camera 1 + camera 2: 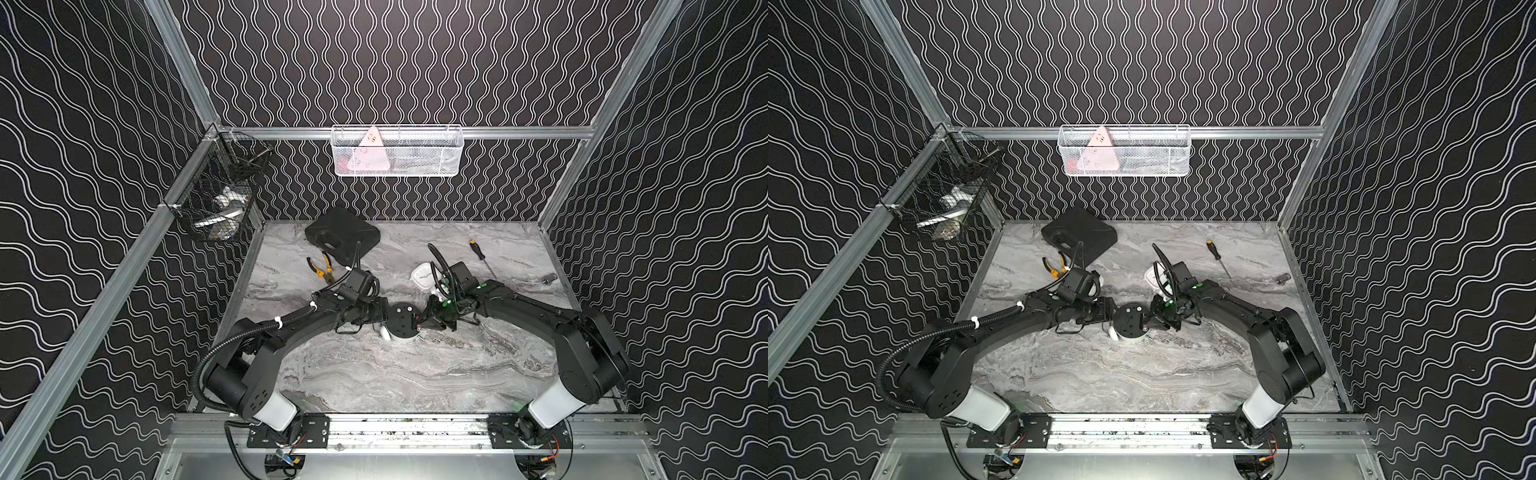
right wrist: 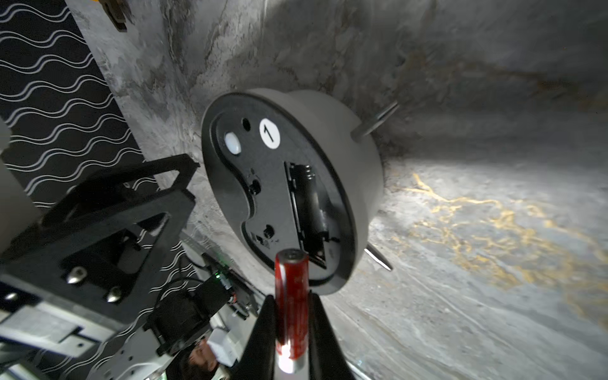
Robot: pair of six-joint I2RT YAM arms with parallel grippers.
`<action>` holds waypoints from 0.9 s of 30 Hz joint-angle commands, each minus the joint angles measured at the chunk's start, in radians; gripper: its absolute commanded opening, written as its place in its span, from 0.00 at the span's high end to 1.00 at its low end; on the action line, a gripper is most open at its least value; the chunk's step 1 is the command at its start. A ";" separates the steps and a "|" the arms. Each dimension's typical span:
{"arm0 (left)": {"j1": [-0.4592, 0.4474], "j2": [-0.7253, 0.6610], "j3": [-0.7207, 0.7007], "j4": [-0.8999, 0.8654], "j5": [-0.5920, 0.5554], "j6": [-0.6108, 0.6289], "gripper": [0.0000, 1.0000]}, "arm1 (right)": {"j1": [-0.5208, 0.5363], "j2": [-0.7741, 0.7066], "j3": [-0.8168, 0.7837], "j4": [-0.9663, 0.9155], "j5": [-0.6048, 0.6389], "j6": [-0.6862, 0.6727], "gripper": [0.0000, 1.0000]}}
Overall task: Insert the battery into the alarm
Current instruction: Install the battery in the alarm.
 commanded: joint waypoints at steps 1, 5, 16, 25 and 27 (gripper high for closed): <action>-0.004 0.022 0.008 -0.029 -0.034 0.039 0.37 | -0.012 0.033 0.025 0.017 -0.106 0.067 0.84; -0.007 0.035 0.011 -0.024 -0.023 0.042 0.40 | -0.016 0.069 0.054 -0.026 -0.101 0.068 0.84; -0.013 0.041 0.011 -0.026 -0.030 0.051 0.41 | -0.018 0.119 0.101 -0.165 -0.040 0.039 0.83; -0.014 0.047 0.007 -0.014 -0.014 0.050 0.41 | -0.018 0.154 0.152 -0.191 -0.005 0.018 0.82; -0.014 0.048 0.007 -0.011 -0.012 0.049 0.41 | -0.018 0.162 0.159 -0.195 0.002 0.016 0.82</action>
